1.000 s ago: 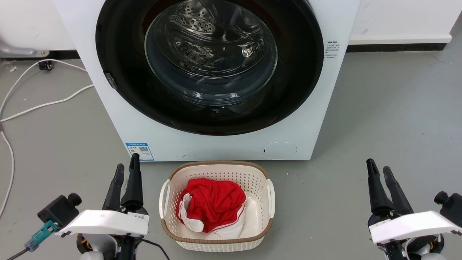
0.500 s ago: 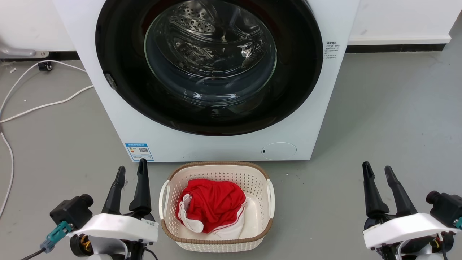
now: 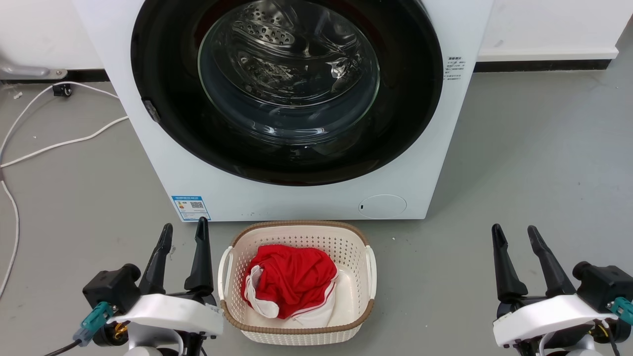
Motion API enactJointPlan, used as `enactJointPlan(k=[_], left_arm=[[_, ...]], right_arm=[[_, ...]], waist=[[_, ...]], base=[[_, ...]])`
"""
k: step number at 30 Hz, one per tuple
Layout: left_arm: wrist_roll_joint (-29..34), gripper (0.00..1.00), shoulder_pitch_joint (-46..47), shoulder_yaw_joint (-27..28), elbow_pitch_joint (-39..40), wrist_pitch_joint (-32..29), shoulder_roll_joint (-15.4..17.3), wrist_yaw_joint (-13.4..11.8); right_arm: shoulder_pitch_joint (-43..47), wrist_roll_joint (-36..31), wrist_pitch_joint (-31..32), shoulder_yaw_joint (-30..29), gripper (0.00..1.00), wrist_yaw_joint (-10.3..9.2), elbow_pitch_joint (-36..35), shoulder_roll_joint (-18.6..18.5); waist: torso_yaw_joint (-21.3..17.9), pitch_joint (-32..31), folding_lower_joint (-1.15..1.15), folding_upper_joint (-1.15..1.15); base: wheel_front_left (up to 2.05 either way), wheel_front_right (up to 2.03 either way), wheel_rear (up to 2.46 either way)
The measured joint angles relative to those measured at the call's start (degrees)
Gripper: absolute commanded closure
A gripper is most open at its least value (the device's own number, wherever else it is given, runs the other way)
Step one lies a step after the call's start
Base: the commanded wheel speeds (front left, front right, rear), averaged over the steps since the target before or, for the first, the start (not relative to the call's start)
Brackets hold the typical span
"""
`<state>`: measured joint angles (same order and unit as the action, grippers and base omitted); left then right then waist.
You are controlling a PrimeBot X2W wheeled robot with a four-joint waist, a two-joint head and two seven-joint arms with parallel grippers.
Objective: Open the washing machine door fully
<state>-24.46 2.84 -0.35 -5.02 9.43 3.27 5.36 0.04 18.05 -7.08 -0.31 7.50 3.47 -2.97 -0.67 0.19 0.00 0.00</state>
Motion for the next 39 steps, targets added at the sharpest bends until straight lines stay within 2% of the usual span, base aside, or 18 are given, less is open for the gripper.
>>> enactJointPlan(k=[18,39], left_arm=[[9.8,0.00,0.0,-1.2,0.3,2.4,0.6,-0.8],[18.5,0.00,0.0,-1.4,0.8,4.7,0.7,-1.4]], right_arm=[[0.3,-10.0,-0.7,0.4,0.00,0.00,-1.5,0.0],[0.6,-17.4,-2.6,1.3,0.00,0.01,-2.3,0.0]], waist=[[-0.2,0.3,0.00,0.00],[-0.7,0.6,0.00,0.00]], base=[[0.00,0.00,0.00],[0.00,0.00,0.00]])
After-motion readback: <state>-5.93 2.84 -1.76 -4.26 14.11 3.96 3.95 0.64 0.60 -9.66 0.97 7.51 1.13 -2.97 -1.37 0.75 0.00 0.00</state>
